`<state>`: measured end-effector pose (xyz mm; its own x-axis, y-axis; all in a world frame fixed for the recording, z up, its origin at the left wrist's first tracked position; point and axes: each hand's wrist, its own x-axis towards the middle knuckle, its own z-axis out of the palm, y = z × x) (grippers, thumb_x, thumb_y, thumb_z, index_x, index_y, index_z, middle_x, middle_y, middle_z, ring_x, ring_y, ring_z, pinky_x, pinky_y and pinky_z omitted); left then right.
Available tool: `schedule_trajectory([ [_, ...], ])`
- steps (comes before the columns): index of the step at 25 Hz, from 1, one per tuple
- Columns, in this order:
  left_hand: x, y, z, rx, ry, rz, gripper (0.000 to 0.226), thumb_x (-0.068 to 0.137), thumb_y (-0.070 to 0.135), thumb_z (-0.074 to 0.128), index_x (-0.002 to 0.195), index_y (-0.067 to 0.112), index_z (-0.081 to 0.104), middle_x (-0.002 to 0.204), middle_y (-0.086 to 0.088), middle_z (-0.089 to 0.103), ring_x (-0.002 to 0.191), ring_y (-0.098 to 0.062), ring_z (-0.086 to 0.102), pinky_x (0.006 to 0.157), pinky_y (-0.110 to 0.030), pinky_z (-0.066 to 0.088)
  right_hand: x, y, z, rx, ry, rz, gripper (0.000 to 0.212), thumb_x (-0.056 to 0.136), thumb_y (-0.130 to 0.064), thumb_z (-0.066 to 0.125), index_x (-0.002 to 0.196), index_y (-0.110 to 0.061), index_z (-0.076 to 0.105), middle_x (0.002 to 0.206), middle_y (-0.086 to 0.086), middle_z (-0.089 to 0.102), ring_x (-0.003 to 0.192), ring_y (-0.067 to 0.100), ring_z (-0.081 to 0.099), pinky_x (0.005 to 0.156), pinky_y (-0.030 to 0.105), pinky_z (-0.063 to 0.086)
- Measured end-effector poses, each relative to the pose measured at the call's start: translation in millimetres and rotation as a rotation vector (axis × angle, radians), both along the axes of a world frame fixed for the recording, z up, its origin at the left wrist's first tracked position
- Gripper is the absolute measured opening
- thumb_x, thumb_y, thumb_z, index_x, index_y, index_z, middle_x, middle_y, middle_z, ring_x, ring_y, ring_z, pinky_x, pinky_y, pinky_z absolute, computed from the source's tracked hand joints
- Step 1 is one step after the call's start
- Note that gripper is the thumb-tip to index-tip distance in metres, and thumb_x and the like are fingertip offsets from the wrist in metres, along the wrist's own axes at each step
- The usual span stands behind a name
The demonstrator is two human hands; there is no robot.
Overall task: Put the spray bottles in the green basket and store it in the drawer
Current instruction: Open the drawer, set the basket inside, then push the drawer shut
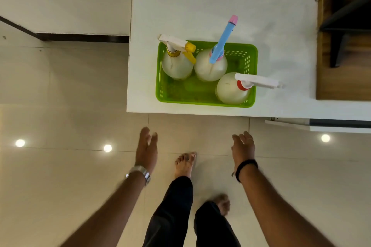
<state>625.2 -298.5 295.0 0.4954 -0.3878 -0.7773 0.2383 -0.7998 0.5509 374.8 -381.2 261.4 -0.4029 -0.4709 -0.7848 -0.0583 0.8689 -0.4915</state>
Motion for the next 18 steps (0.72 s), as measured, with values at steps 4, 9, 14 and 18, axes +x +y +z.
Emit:
schedule_trajectory([
  [4, 35.5, -50.9, -14.4, -0.176, 0.071, 0.499, 0.05, 0.109, 0.035, 0.029, 0.157, 0.021, 0.024, 0.16, -0.002, 0.034, 0.145, -0.022, 0.037, 0.118, -0.045, 0.032, -14.0, -47.7, -7.0, -0.095, -0.289, -0.366, 0.046, 0.109, -0.017, 0.027, 0.155, -0.011, 0.031, 0.159, 0.013, 0.04, 0.145, 0.028, 0.04, 0.117, 0.046, 0.036],
  [9, 53.2, -71.9, -28.3, -0.091, -0.208, 0.403, 0.038, 0.103, 0.027, 0.045, 0.137, 0.014, 0.056, 0.115, -0.001, 0.065, 0.099, -0.014, 0.063, 0.092, -0.037, 0.053, -45.1, -89.4, -1.8, -0.123, -0.117, -0.494, 0.035, 0.091, -0.001, 0.04, 0.117, -0.006, 0.063, 0.121, 0.012, 0.061, 0.128, 0.027, 0.058, 0.094, 0.039, 0.056],
  [14, 55.5, -63.8, -35.7, -0.07, -0.3, 0.34, 0.04, 0.101, 0.036, 0.049, 0.13, 0.01, 0.06, 0.108, -0.011, 0.058, 0.094, -0.026, 0.051, 0.086, -0.039, 0.046, -82.6, -93.2, -7.7, -0.14, -0.052, -0.384, 0.021, 0.084, 0.0, 0.046, 0.097, -0.006, 0.061, 0.114, 0.013, 0.062, 0.111, 0.023, 0.064, 0.086, 0.037, 0.062],
  [18, 53.6, -60.1, -26.4, -0.009, -0.339, 0.254, 0.042, 0.104, 0.039, 0.04, 0.131, 0.013, 0.059, 0.131, -0.017, 0.062, 0.11, -0.032, 0.061, 0.092, -0.036, 0.045, -82.6, -89.6, -4.6, -0.163, -0.116, -0.398, 0.028, 0.084, -0.005, 0.046, 0.109, -0.011, 0.058, 0.111, 0.005, 0.059, 0.11, 0.019, 0.065, 0.079, 0.036, 0.062],
])
